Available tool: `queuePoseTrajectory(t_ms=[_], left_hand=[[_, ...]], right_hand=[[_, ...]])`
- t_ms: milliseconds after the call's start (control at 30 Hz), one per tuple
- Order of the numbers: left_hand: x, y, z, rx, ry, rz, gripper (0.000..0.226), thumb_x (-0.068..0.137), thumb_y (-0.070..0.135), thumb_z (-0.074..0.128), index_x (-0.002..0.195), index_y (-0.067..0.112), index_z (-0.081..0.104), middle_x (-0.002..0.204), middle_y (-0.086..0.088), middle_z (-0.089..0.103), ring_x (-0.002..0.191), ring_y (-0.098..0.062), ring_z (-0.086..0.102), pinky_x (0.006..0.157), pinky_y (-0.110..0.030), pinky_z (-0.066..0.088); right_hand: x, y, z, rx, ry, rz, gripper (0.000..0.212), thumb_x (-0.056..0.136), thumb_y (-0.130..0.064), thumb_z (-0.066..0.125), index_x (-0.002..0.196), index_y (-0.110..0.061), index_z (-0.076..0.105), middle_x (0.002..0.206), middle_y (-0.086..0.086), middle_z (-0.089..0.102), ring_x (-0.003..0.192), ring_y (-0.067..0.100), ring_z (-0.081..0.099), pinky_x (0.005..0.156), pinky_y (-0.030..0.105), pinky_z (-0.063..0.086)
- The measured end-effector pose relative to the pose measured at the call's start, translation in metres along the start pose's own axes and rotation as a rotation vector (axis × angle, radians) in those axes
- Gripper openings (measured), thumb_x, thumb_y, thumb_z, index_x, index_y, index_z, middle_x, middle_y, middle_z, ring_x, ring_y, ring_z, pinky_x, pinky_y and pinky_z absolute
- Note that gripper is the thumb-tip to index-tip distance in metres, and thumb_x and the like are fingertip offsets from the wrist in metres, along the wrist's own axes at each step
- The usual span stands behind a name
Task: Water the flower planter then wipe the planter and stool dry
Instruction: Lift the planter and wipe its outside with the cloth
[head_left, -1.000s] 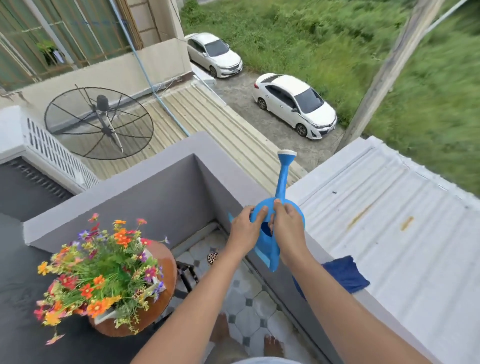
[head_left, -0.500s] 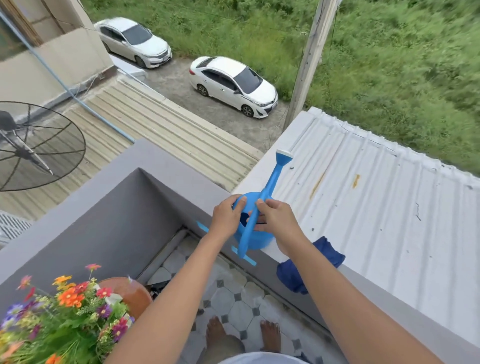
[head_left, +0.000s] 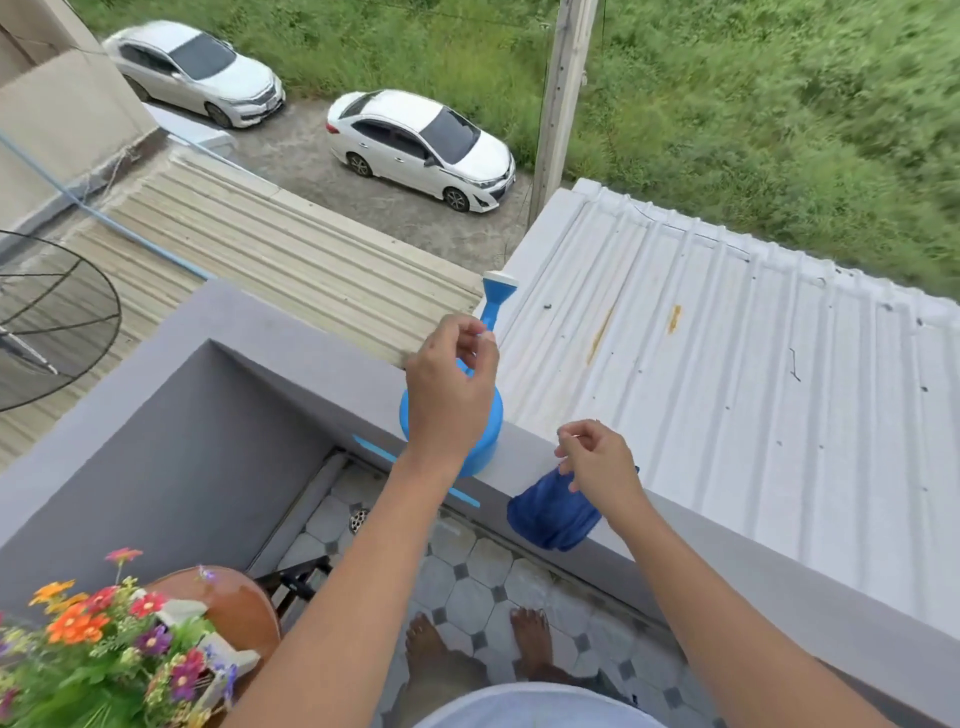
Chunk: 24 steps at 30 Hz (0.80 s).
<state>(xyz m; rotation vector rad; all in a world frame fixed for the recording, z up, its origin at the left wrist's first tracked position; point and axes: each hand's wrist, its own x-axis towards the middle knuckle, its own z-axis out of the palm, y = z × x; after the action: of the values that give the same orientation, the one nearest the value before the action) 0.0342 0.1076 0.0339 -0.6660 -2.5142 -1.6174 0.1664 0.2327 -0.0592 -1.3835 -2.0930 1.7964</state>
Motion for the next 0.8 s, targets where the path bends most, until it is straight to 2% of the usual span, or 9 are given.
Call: queuePoseTrajectory(t_ms=[67,133,267,367,500,567,667,733,800], left_hand=[[-0.023,0.006,0.033,-0.005,-0.212,0.012,0.009,0.091,0.023,0.057,0.091,0.016,0.062,0.074,0.005,0.065,0.072,-0.010,0.060,0.067,-0.018,0.048],[-0.051,-0.009,0.072,0.057,-0.405,-0.040,0.009,0.091,0.024,0.053,0.094,0.020,0.061,0.080,0.003,0.066,0.075,-0.011,0.061,0.071,-0.031,0.052],[-0.107,-0.062,0.120,0.314,-0.630,-0.280,0.032,0.092,0.023,0.052,0.124,0.016,0.053,0.118,-0.006,0.060,0.112,-0.025,0.053,0.093,-0.042,0.048],[-0.131,-0.084,0.123,0.368,-0.682,-0.342,0.029,0.089,0.027,0.058,0.115,0.014,0.053,0.116,-0.006,0.057,0.107,-0.026,0.054,0.090,-0.041,0.048],[-0.137,-0.085,0.121,0.277,-0.719,-0.521,0.020,0.083,0.030,0.067,0.088,0.011,0.060,0.092,-0.006,0.066,0.084,-0.022,0.061,0.077,-0.039,0.053],[-0.136,-0.082,0.112,0.170,-0.721,-0.602,0.022,0.083,0.028,0.069,0.078,0.009,0.061,0.081,-0.009,0.066,0.074,-0.019,0.058,0.068,-0.034,0.049],[-0.135,-0.076,0.085,-0.044,-0.700,-0.658,0.022,0.085,0.030,0.067,0.082,0.009,0.065,0.084,-0.006,0.072,0.077,-0.019,0.067,0.069,-0.034,0.052],[-0.137,-0.073,0.056,-0.175,-0.628,-0.687,0.022,0.086,0.031,0.067,0.090,0.010,0.069,0.089,-0.005,0.076,0.085,-0.018,0.072,0.075,-0.033,0.056],[-0.140,-0.074,0.028,-0.199,-0.539,-0.671,0.022,0.086,0.033,0.068,0.095,0.013,0.071,0.091,-0.002,0.076,0.088,-0.014,0.072,0.077,-0.030,0.058]], right_hand=[[-0.001,0.025,-0.012,-0.067,0.008,-0.003,0.019,0.098,-0.005,0.048,0.107,-0.013,0.064,0.085,0.009,0.072,0.068,0.015,0.065,0.060,0.020,0.049],[-0.002,0.049,-0.022,-0.158,-0.022,-0.011,0.024,0.096,-0.003,0.049,0.110,-0.017,0.064,0.084,0.003,0.073,0.077,0.011,0.067,0.063,0.015,0.046],[-0.005,0.088,-0.037,-0.200,-0.039,-0.025,0.022,0.097,-0.002,0.054,0.108,-0.017,0.065,0.094,-0.004,0.074,0.095,0.010,0.068,0.070,0.007,0.045],[-0.011,0.100,-0.039,-0.207,-0.038,-0.093,0.028,0.096,0.004,0.052,0.110,-0.019,0.062,0.100,-0.001,0.070,0.099,0.012,0.066,0.078,0.005,0.046],[-0.011,0.105,-0.043,-0.226,-0.083,-0.126,0.036,0.090,0.000,0.061,0.119,-0.021,0.058,0.104,-0.001,0.064,0.099,0.013,0.061,0.094,0.030,0.052],[-0.013,0.105,-0.043,-0.271,-0.166,-0.163,0.046,0.088,-0.008,0.069,0.128,-0.024,0.054,0.110,-0.004,0.059,0.104,0.014,0.057,0.091,0.024,0.050],[-0.016,0.097,-0.041,-0.316,-0.332,-0.249,0.062,0.087,-0.025,0.076,0.140,-0.028,0.046,0.123,-0.009,0.052,0.109,0.007,0.052,0.087,0.013,0.042],[-0.019,0.086,-0.033,-0.335,-0.475,-0.295,0.070,0.084,-0.037,0.079,0.143,-0.031,0.042,0.127,-0.012,0.049,0.109,0.005,0.053,0.089,0.018,0.045],[-0.021,0.074,-0.018,-0.387,-0.572,-0.335,0.070,0.080,-0.046,0.080,0.140,-0.032,0.046,0.121,-0.011,0.055,0.103,0.008,0.058,0.086,0.024,0.051]])
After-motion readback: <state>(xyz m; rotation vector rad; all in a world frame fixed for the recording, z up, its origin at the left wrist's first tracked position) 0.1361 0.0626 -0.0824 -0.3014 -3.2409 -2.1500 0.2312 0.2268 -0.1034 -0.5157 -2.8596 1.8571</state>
